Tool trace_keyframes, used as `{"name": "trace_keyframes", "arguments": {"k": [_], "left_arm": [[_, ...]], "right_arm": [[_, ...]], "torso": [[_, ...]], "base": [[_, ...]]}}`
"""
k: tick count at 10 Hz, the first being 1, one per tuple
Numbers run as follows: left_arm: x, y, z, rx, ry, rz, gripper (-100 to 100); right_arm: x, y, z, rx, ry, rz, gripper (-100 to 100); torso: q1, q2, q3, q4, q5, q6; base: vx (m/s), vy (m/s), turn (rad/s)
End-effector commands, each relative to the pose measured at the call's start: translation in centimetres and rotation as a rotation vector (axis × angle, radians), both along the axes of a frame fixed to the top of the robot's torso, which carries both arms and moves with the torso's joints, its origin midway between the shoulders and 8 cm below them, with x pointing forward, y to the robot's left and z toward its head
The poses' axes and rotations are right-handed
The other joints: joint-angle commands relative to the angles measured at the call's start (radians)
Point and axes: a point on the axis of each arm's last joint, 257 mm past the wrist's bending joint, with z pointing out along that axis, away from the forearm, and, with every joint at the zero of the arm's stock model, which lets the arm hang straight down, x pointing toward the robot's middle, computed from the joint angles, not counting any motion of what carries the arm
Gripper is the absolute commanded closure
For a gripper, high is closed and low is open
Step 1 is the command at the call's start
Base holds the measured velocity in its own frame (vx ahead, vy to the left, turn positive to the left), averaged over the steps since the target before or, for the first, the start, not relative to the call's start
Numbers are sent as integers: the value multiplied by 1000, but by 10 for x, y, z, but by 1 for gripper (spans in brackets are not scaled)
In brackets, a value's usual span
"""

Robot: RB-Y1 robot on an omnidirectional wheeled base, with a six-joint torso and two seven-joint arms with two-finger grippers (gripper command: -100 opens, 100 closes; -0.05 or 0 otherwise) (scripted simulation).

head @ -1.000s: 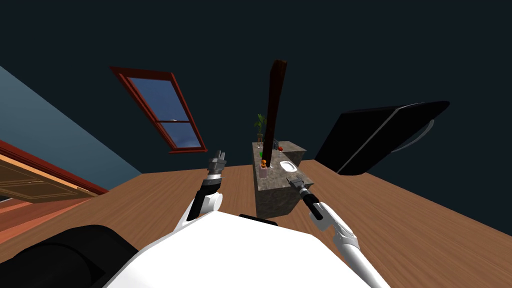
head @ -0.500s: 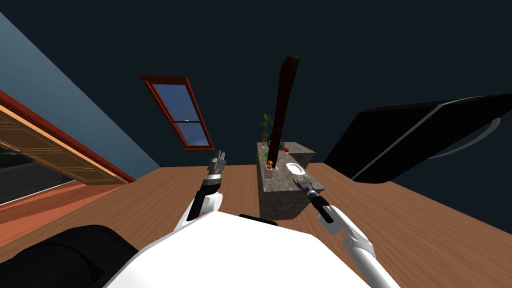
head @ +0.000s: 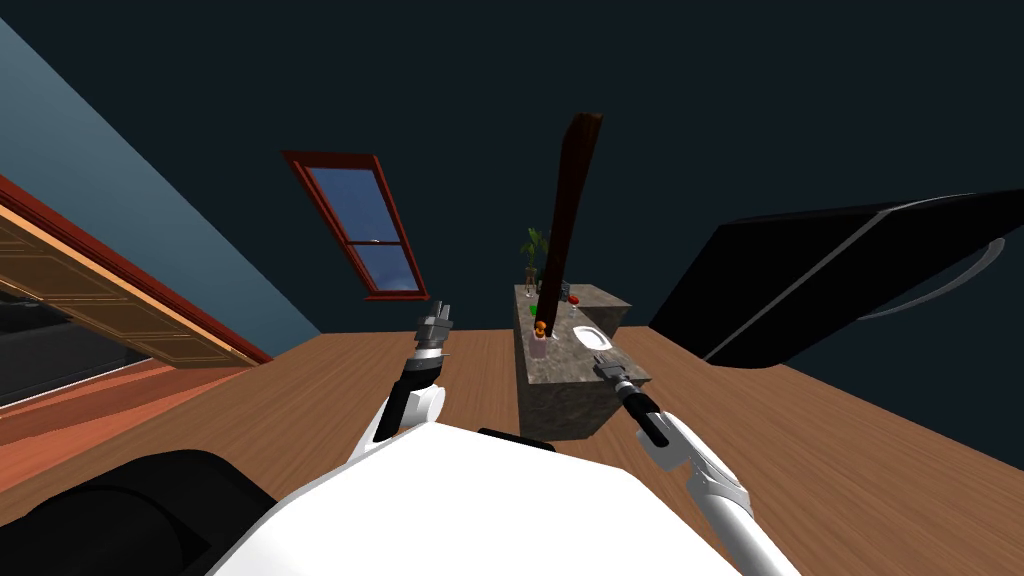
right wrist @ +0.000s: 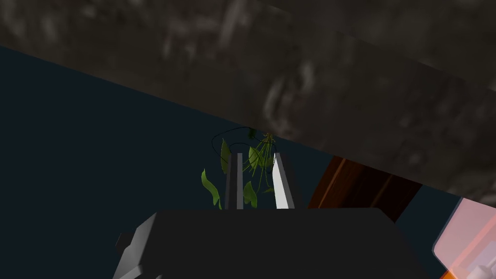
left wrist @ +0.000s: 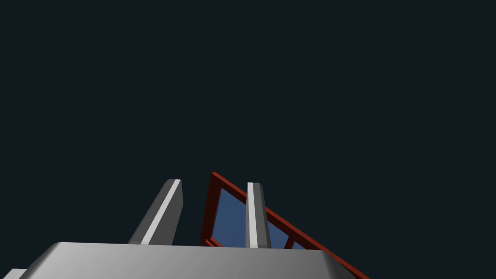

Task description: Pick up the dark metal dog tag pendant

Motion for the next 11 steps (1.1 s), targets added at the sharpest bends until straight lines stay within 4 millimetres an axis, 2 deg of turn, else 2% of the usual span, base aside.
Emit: {"name": "trace_keyframes", "arguments": {"k": [1, 2, 3, 4, 6, 9, 10, 11], "left_arm": [[0, 0, 0, 0, 0, 0, 0], [0, 0, 0, 0, 0, 0, 0], [0, 0, 0, 0, 0, 0, 0], [0, 0, 0, 0, 0, 0, 0], [0, 0, 0, 0, 0, 0, 0], [0, 0, 0, 0, 0, 0, 0], [0, 0, 0, 0, 0, 0, 0], [0, 0, 0, 0, 0, 0, 0]], "right_arm": [[0, 0, 0, 0, 0, 0, 100], [0, 0, 0, 1, 0, 1, 100], [0, 0, 0, 1, 0, -1, 0], [2, 18, -1, -3, 1, 25, 100], [4, 33, -1, -3, 2, 42, 100], [6, 69, 0, -2, 0, 84, 100], [4, 59, 0, 0, 0, 74, 100], [4, 60, -1, -1, 1, 75, 0]], "torso": [[0, 0, 0, 0, 0, 0], [0, 0, 0, 0, 0, 0], [0, 0, 0, 0, 0, 0], [0, 0, 0, 0, 0, 0], [-1, 0, 0, -1, 0, 0], [-3, 0, 0, 0, 0, 0], [-3, 1, 0, 0, 0, 0], [-1, 0, 0, 0, 0, -1]], "base": [[0, 0, 0], [0, 0, 0], [0, 0, 0], [5, -17, -108], [4, -30, -110], [0, -55, -145], [-5, -25, -30], [0, 0, 0]]}}
